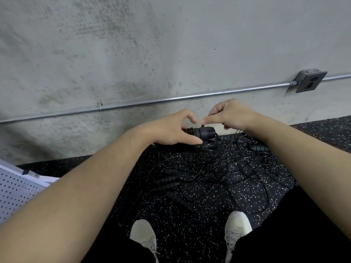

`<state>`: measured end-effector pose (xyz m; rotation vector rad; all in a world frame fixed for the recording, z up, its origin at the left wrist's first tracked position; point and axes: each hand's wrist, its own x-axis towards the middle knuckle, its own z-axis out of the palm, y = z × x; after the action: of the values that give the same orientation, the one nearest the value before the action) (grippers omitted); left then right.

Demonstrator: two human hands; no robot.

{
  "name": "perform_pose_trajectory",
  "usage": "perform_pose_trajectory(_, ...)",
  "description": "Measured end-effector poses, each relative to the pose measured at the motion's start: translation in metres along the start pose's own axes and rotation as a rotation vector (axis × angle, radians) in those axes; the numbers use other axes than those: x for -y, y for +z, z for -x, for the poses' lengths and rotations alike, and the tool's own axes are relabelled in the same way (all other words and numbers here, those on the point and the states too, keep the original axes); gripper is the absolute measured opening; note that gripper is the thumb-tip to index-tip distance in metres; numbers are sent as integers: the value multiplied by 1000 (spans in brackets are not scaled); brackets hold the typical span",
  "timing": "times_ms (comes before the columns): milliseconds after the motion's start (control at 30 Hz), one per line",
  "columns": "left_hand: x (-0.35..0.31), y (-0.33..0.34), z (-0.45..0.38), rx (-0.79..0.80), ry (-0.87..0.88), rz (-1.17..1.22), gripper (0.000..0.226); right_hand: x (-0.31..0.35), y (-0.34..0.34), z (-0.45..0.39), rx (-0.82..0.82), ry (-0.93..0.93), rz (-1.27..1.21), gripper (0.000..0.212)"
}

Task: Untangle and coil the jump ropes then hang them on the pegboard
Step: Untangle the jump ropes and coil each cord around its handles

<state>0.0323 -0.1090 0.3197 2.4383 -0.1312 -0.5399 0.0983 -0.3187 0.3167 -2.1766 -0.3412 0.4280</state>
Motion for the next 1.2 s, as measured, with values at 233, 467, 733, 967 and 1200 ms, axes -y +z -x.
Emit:
perform_pose_trajectory(233,1,13,-9,-112,52,-78,56,10,15,3,20,-108,73,18)
perform_pose_trajectory(467,9,15,-18,-287,-117,9,33,22,27,11,63,-223,79,28)
perform_pose_trajectory(733,5,21,-17,-380,-43,375,50,25,32,9,-34,-350,-1,26)
perform_pose_trajectory(967,1,17,-13,-483,20,597,42,19,27,0,-243,-274,-50,21)
perform_pose_trajectory(1200,-5,16,-9,-557,60,751,43,19,23,2,-263,-351,154,42)
